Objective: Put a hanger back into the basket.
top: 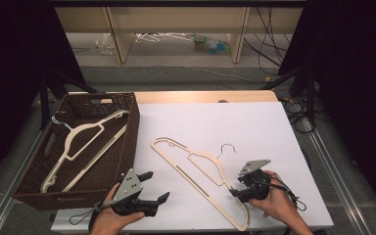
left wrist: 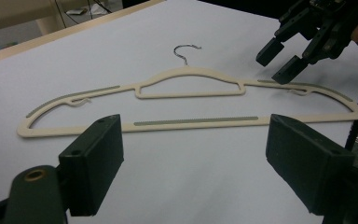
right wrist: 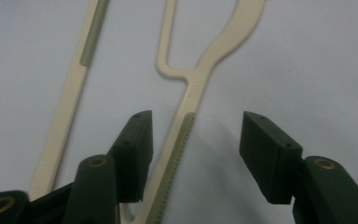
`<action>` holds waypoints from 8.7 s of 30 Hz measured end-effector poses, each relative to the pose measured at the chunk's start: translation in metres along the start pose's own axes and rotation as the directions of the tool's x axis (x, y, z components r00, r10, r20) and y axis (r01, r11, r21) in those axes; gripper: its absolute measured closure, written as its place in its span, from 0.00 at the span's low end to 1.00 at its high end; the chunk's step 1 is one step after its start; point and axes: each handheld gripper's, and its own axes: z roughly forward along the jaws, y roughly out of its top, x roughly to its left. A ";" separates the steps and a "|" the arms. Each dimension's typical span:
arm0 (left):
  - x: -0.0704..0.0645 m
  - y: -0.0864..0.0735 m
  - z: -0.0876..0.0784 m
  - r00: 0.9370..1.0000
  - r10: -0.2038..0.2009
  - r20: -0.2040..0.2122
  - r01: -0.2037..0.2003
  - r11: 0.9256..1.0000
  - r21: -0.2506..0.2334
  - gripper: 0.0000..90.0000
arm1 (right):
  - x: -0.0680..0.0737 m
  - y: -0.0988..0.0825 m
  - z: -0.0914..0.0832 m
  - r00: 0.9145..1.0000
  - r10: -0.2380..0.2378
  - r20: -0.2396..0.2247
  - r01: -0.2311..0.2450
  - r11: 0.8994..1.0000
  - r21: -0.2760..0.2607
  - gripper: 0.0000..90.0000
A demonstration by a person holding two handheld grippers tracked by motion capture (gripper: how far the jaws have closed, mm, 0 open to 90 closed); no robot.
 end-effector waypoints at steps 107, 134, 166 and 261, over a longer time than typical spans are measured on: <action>0.017 0.029 0.176 0.975 0.179 0.129 -0.214 0.909 0.357 0.55 | 0.011 0.032 -0.033 0.978 -0.205 -0.035 0.208 0.956 0.207 0.89; 0.011 0.067 0.104 0.927 0.270 0.261 -0.330 0.918 0.221 0.82 | 0.004 0.028 -0.049 0.965 -0.261 -0.033 0.262 0.963 0.064 0.72; 0.023 0.065 0.103 0.907 0.044 0.418 -0.151 0.962 0.227 0.83 | 0.006 0.025 -0.052 0.888 -0.452 -0.085 0.458 0.886 0.077 0.90; 0.222 0.078 -0.128 0.949 -0.122 -0.292 0.140 0.989 0.043 0.95 | -0.009 0.002 -0.058 0.999 -0.037 0.006 0.037 0.977 -0.210 0.32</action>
